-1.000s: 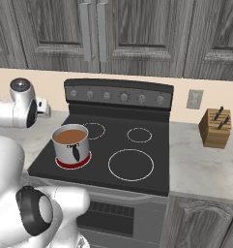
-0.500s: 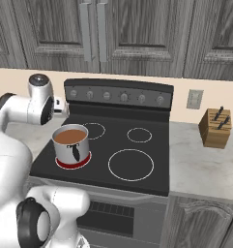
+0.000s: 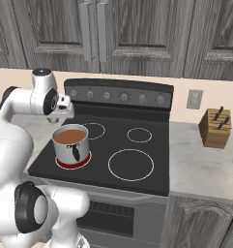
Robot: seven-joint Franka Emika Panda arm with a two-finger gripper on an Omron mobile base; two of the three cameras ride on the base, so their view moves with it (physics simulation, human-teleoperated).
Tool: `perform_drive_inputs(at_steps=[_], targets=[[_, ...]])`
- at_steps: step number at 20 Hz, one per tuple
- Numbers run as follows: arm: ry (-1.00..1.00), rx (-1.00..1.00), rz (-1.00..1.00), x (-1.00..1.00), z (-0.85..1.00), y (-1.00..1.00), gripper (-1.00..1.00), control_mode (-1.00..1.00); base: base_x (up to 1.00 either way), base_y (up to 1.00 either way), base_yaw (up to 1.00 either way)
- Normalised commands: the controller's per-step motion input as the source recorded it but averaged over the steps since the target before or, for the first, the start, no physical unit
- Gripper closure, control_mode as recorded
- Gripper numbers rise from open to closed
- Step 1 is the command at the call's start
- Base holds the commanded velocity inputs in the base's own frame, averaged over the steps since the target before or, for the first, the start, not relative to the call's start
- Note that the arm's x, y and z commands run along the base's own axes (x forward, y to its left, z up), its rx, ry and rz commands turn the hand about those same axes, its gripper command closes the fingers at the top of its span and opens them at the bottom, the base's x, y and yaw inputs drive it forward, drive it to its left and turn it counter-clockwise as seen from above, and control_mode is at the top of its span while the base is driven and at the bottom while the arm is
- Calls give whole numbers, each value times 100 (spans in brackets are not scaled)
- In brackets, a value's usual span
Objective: Pick up the sugar cube(s) and place them in the saucepan with hot chocolate.
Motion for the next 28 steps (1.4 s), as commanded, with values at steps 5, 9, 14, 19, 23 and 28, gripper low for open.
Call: perform_drive_inputs(at_steps=[5, 9, 14, 19, 23, 28], targets=[[0, -1, -1, 19, -15, -1, 100, -100, 0, 0, 0], [0, 0, 0, 10, -45, -15, 100, -100, 0, 0, 0], [0, 0, -1, 3, -21, -9, 100, -100, 0, 0, 0], [2, -1, -1, 2, -26, -15, 100, -100, 0, 0, 0], [0, -1, -1, 0, -17, 0, 100, -100, 0, 0, 0], [0, 0, 0, 3, -9, 0, 100, -100, 0, 0, 0]])
